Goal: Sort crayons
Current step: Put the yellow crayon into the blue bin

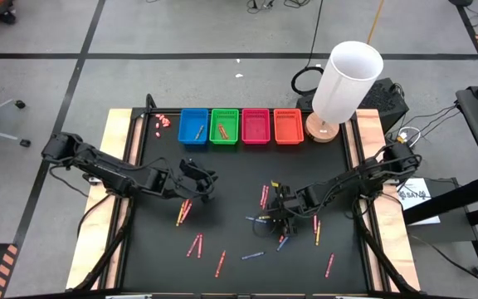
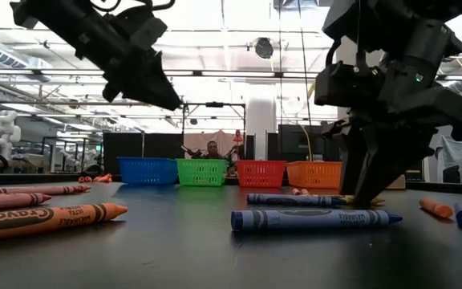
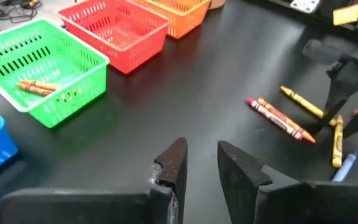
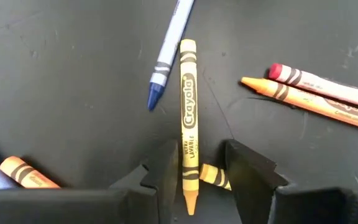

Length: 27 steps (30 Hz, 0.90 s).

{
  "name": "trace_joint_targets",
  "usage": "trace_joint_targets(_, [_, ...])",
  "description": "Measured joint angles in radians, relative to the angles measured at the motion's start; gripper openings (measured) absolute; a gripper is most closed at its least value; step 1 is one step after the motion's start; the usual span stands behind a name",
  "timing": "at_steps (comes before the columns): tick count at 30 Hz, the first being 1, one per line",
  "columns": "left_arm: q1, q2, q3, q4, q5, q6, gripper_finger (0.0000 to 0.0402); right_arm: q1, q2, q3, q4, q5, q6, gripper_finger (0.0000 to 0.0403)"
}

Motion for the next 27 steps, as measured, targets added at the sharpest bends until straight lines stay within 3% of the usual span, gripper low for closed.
trace_joint_targets(8, [0.0,0.041,0.0,0.05,0.001,-0.001,0.0087,0.01,0.001,0.0,-0.001,0.002,-0.028,0.0109])
trace_joint_targets(19, [0.0,0.045,0.0,0.077,0.001,0.0,0.0087,0.011,0.003,-0.001,0.019,0.002,-0.014,0.0008])
trace_joint_targets(27, [-0.005,0.045,0.0,0.076,0.008,0.0,0.0087,0.012,0.001,-0.004,0.067,0.003,0.005,0.0006])
